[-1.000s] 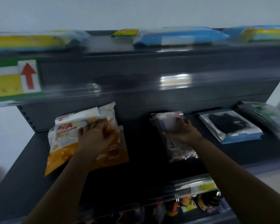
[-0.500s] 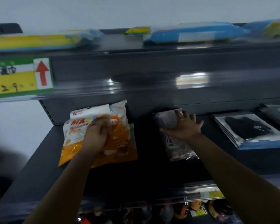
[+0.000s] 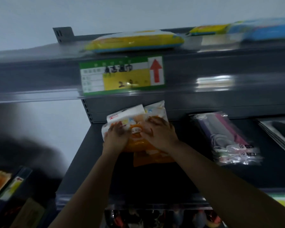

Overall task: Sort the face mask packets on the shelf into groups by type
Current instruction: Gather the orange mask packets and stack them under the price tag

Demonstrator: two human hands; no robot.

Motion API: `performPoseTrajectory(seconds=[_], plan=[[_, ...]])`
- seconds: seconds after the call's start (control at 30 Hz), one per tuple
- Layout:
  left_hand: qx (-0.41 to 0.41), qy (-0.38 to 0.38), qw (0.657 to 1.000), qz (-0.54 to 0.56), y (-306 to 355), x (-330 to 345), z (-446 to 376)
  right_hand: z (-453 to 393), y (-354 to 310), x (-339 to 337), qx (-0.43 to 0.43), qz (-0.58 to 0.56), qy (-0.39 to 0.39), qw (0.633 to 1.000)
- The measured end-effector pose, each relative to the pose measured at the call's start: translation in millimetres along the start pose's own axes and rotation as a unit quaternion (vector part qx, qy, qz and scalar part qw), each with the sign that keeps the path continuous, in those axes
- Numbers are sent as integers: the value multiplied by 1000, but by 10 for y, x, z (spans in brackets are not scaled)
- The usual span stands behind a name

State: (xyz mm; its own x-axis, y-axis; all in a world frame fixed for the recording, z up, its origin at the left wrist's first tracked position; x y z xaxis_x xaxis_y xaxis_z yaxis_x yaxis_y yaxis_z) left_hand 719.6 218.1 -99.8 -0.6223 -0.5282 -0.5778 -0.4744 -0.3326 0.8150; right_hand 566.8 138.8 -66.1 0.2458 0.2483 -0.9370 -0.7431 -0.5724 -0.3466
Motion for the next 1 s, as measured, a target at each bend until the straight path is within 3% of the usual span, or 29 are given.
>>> performPoseTrajectory(seconds=[0.07, 0.23, 0.47, 0.67, 0.83, 1.0], plan=[[-6, 27, 991, 134, -74, -118, 18, -34, 11, 24, 32, -23, -18, 999], [-107, 1, 973, 204, -509, -259, -14, -75, 144, -17, 119, -9, 11, 993], [-149, -43, 925, 346, -552, -102, -36, -200, 355, 56, 203, -240, -45, 948], [-132, -36, 923, 359, -366, -24, 16, -210, 334, -2, 156, -256, -18, 954], [-91, -70, 930, 350, -82, 110, -22, -160, 393, -55, 164, -353, -20, 921], [-156, -77, 942, 288, -205, 120, -164, -153, 403, -4, 162, -376, -60, 910]])
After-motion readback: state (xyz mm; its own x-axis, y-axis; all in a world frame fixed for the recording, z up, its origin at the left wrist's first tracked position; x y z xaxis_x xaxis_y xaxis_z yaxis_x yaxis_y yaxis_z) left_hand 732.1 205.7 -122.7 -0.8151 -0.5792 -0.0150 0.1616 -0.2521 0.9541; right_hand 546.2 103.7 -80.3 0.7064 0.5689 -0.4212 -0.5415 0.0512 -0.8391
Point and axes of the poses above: each hand's wrist, its own z-axis away from the middle knuckle, its own x-axis out of the palm, y = z × x, the point moved 8 cm from there along -z, towards the middle knuckle, and after that the axes turned 6 degrees about x, right-handed, at the moved point
